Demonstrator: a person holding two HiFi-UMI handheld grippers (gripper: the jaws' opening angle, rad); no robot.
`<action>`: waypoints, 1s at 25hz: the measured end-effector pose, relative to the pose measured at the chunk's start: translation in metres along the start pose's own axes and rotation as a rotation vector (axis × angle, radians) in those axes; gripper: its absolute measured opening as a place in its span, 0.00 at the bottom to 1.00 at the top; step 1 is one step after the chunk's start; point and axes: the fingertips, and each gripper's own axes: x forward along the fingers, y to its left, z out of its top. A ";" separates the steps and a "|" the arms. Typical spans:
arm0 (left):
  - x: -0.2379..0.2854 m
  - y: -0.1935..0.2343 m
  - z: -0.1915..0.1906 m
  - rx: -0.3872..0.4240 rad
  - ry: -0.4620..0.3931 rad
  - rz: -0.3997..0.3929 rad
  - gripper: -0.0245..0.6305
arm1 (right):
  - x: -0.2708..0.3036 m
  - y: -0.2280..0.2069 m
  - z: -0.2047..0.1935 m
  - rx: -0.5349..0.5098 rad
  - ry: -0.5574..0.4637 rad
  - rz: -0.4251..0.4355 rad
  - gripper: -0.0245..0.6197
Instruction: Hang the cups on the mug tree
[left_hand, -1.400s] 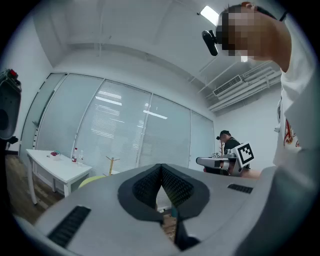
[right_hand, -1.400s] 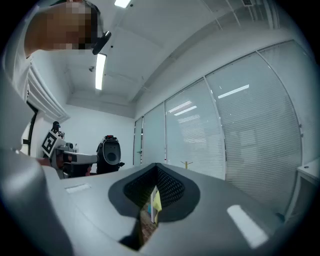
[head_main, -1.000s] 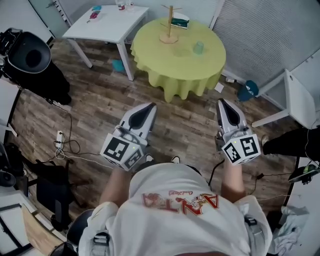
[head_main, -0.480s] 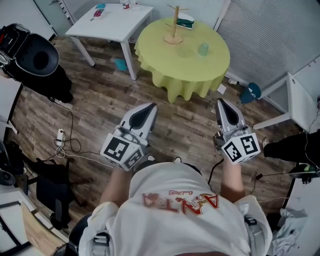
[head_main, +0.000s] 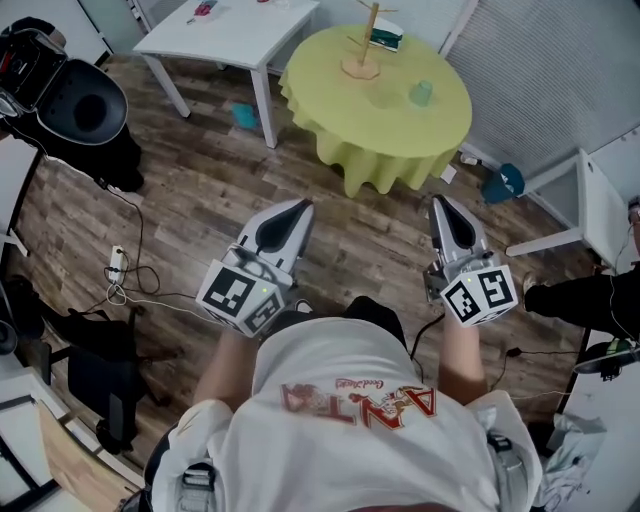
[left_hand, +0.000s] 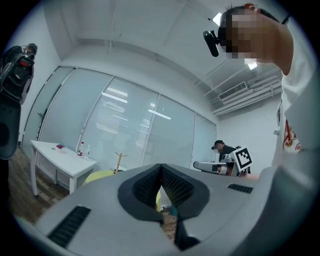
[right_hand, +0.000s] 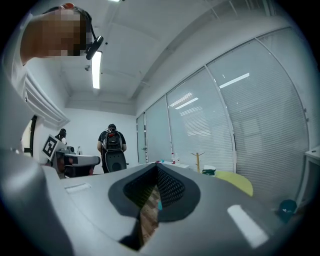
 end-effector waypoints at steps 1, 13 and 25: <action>-0.003 0.004 -0.001 -0.005 0.003 0.000 0.05 | 0.003 0.004 -0.003 -0.004 0.004 0.001 0.04; 0.016 0.051 -0.001 -0.028 0.020 0.008 0.05 | 0.059 -0.005 -0.012 -0.009 0.025 0.014 0.04; 0.118 0.088 -0.002 -0.009 0.056 0.029 0.05 | 0.122 -0.100 -0.022 0.049 0.008 0.018 0.04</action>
